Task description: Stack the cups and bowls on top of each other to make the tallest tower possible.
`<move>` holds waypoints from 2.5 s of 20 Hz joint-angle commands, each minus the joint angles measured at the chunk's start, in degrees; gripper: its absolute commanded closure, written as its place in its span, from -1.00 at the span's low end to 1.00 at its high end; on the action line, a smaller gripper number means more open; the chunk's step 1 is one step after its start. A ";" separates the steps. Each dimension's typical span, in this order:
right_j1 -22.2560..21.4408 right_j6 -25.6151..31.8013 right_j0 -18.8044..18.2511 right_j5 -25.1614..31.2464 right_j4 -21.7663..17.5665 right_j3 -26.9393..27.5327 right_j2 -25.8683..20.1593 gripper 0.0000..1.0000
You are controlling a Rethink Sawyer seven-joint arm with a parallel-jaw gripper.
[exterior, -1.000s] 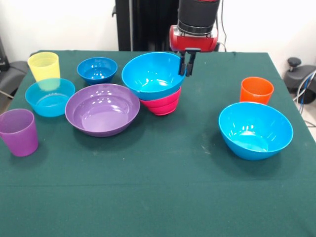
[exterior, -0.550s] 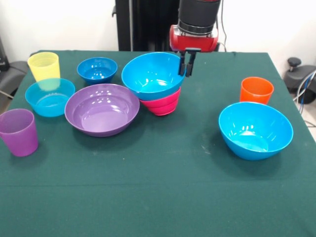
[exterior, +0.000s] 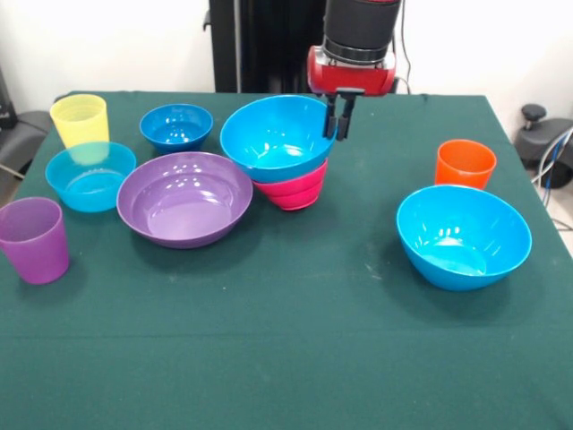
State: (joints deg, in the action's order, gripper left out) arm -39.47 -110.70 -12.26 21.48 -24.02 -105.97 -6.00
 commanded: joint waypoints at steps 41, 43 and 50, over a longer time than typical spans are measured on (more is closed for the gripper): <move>-20.12 3.23 -3.38 9.40 12.59 -12.46 -7.62 -1.00; -16.56 1.75 -3.12 6.36 10.93 -11.97 -7.08 -1.00; -6.44 0.93 -2.70 -3.48 2.84 -8.12 -4.33 -1.00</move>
State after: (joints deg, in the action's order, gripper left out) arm -55.61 -110.70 -14.12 23.25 -14.63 -113.87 -8.40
